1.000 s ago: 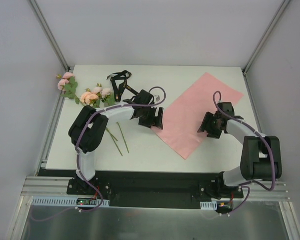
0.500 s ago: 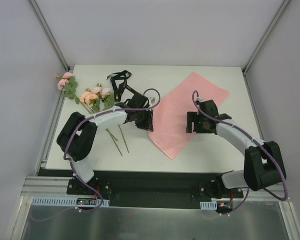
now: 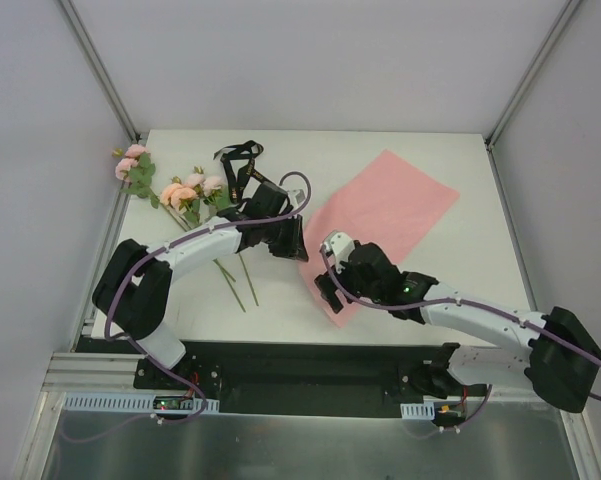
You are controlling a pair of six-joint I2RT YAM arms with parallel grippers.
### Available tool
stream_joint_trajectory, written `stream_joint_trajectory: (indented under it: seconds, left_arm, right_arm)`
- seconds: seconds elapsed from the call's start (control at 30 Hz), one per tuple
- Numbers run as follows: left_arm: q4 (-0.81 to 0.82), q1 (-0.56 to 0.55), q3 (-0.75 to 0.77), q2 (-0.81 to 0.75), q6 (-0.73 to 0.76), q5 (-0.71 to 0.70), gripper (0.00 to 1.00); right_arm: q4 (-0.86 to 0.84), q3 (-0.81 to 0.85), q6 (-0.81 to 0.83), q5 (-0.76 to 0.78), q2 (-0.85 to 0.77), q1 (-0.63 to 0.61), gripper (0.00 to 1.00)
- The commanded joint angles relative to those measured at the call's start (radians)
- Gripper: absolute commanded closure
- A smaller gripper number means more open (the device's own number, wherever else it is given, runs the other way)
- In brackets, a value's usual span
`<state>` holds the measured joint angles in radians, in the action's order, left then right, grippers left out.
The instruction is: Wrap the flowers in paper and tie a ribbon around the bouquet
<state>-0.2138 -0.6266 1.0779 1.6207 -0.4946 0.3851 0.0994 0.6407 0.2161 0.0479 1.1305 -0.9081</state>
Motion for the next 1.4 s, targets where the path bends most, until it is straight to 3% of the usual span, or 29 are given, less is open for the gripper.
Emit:
stream_joint_trajectory:
  seconds: [0.0,0.27,0.37,0.43,0.47,0.53,0.57,0.73,0.77,0.87,1.07,1.23,1.3,1.37]
  left_arm:
    - [0.03,0.008,-0.015,-0.059,-0.053,0.051,0.88]
    - [0.051,0.008,-0.039,-0.082,-0.082,0.077,0.89]
    - [0.056,0.008,-0.047,-0.097,-0.087,0.084,0.89]
    - [0.059,0.01,-0.056,-0.119,-0.088,0.077,0.86]
    - [0.06,0.01,-0.065,-0.13,-0.088,0.077,0.84]
    - [0.06,0.019,-0.087,-0.169,-0.082,0.071,0.73]
    - [0.062,0.027,-0.098,-0.186,-0.081,0.072,0.68]
    - [0.07,0.105,-0.186,-0.336,-0.079,0.101,0.36]
    - [0.074,0.129,-0.202,-0.364,-0.081,0.115,0.24]
    - [0.094,0.185,-0.262,-0.453,-0.094,0.153,0.1]
    - [0.154,0.212,-0.329,-0.512,-0.186,0.282,0.07]
    - [0.352,0.212,-0.378,-0.541,-0.326,0.339,0.05]
    - [0.399,0.212,-0.384,-0.529,-0.381,0.35,0.08]
    - [0.467,0.217,-0.389,-0.496,-0.424,0.365,0.21]
  right_arm:
    - [-0.179,0.01,0.091,0.142,0.061,-0.101,0.07]
    - [-0.288,0.057,0.101,0.322,0.216,-0.235,0.13]
    - [-0.296,0.079,0.089,0.452,0.274,-0.253,0.21]
    - [-0.302,0.068,0.088,0.498,0.29,-0.256,0.41]
    - [-0.323,0.056,0.091,0.501,0.287,-0.258,0.61]
    - [-0.365,0.013,0.082,0.512,0.249,-0.259,0.91]
    - [-0.401,-0.031,0.078,0.511,0.233,-0.259,0.99]
    - [-0.435,-0.105,0.098,0.391,0.144,-0.253,1.0]
    - [-0.435,-0.114,0.106,0.368,0.112,-0.249,1.0]
    - [-0.437,-0.144,0.103,0.252,0.069,-0.212,0.99]
    - [-0.403,-0.159,0.086,0.034,-0.008,-0.117,1.0]
    - [-0.383,-0.156,0.088,-0.039,-0.009,-0.092,1.0]
    - [-0.385,-0.156,0.083,-0.071,-0.005,-0.092,1.0]
    - [-0.395,-0.159,0.077,-0.077,-0.001,-0.092,1.0]
